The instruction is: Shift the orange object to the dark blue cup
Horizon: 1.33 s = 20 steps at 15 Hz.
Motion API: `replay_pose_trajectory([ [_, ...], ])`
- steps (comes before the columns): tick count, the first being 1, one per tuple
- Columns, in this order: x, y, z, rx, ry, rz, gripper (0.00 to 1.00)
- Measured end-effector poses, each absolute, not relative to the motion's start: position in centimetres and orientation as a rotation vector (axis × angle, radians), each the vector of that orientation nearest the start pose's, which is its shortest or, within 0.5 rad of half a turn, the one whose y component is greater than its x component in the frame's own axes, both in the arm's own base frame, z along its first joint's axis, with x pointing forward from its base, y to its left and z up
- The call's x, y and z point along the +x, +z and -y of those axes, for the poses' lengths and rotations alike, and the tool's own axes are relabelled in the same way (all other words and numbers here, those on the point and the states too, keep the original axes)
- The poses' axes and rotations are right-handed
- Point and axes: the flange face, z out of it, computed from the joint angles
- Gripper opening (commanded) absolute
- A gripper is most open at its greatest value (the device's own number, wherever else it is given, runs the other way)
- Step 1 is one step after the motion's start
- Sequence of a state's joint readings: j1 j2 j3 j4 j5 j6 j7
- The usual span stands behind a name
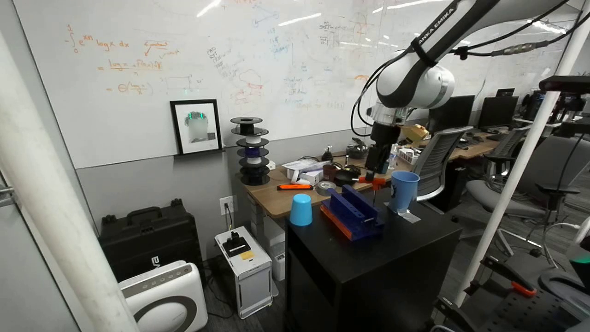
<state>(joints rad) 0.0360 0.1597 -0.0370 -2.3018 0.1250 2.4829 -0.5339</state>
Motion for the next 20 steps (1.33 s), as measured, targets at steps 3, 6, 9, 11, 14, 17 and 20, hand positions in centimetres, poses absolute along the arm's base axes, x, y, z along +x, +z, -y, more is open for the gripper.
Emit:
replay_pose_trajectory([
  [3, 52.9, 26.2, -1.7, -2.982, -0.011, 0.73, 0.49],
  [6, 52.8, 25.8, -2.4, -2.982, 0.009, 0.794, 0.27],
  [9, 53.1, 26.3, -2.1, -2.997, 0.003, 0.843, 0.07],
  [11, 53.4, 26.9, -1.7, -3.011, -0.009, 0.878, 0.11],
  [14, 53.7, 28.3, -1.1, -3.03, -0.038, 0.901, 0.11],
  [17, 53.6, 30.5, -0.7, -3.04, -0.072, 0.895, 0.11],
  [20, 53.2, 33.8, -0.7, -3.044, -0.085, 0.889, 0.11],
])
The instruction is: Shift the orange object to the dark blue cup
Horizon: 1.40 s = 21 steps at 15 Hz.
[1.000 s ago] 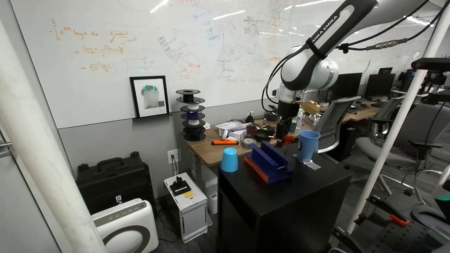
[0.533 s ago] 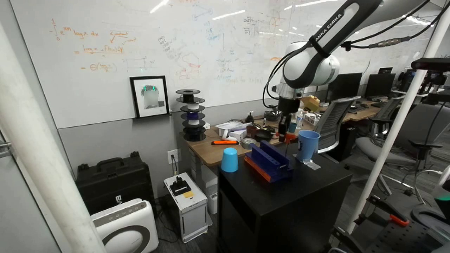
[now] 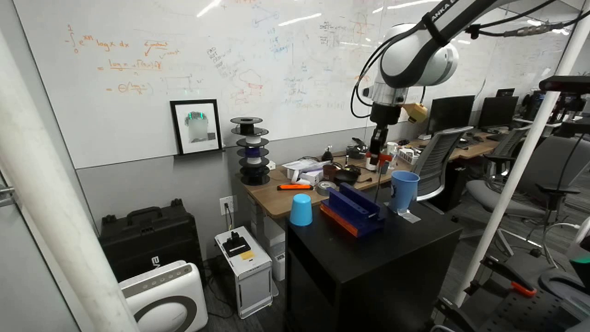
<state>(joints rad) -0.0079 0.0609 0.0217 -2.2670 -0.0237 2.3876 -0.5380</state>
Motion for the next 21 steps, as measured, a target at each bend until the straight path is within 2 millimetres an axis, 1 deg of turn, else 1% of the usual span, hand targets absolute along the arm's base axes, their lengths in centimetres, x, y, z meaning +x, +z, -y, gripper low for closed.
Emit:
replay_pose_trajectory([
  [2, 52.9, 36.7, -0.3, -3.058, -0.114, 0.856, 0.11],
  [4, 52.9, 40.1, 0.9, -3.088, -0.206, 0.788, 0.12],
  [6, 53.0, 43.3, 2.9, -3.125, -0.316, 0.703, 0.11],
  [7, 53.1, 44.5, 4.0, -3.143, -0.372, 0.65, 0.11],
  [8, 53.3, 45.4, 5.1, -3.161, -0.418, 0.599, 0.11],
  [9, 53.4, 45.9, 6.2, -3.177, -0.445, 0.55, 0.11],
  [10, 53.6, 46.0, 7.2, -3.189, -0.46, 0.503, 0.11],
  [11, 53.7, 45.6, 8.0, -3.198, -0.457, 0.457, 0.11],
  [12, 53.8, 44.8, 8.7, -3.209, -0.435, 0.413, 0.11],
  [14, 54.2, 42.4, 9.7, -3.233, -0.361, 0.325, 0.1],
  [17, 54.9, 38.6, 10.6, -3.262, -0.252, 0.206, 0.1],
  [19, 55.3, 37.2, 10.9, -3.274, -0.214, 0.137, 0.1],
  [21, 55.7, 36.4, 11.3, -3.28, -0.196, 0.08, 0.12],
])
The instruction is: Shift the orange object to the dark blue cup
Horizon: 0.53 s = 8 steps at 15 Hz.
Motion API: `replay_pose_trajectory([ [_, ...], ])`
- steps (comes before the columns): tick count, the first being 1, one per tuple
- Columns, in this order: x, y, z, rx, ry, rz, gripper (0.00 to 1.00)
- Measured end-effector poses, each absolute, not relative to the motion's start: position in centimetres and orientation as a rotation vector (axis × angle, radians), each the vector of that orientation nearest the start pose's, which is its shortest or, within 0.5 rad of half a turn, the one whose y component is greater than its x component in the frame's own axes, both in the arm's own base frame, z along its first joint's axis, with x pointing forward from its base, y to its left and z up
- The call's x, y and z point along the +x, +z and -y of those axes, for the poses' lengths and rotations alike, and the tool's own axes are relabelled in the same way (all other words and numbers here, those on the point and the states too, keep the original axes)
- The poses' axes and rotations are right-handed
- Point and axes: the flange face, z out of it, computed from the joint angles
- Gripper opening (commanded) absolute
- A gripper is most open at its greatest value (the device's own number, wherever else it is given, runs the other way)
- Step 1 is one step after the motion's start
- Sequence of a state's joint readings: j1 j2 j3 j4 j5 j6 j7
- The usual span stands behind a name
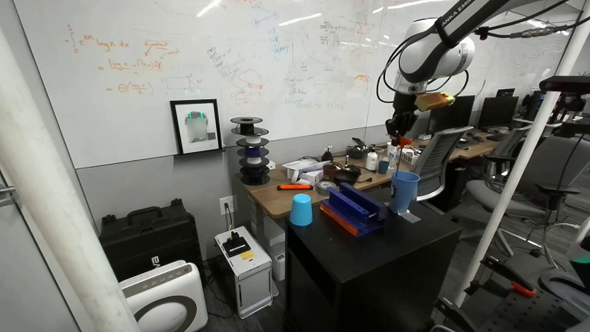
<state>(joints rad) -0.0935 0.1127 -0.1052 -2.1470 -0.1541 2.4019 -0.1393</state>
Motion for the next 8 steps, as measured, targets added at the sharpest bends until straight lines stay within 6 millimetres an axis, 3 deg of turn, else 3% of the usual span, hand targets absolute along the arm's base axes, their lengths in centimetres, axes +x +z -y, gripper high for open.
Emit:
replay_pose_trajectory([
  [1, 55.8, 36.0, 11.5, -3.281, -0.187, 0.056, 0.45],
  [3, 55.8, 34.6, 12.2, -3.283, -0.145, 0.013, 0.53],
  [6, 55.6, 31.5, 13.3, -3.276, -0.059, -0.028, 0.76],
  [8, 55.4, 30.6, 13.4, -3.24, -0.019, -0.032, 0.93],
])
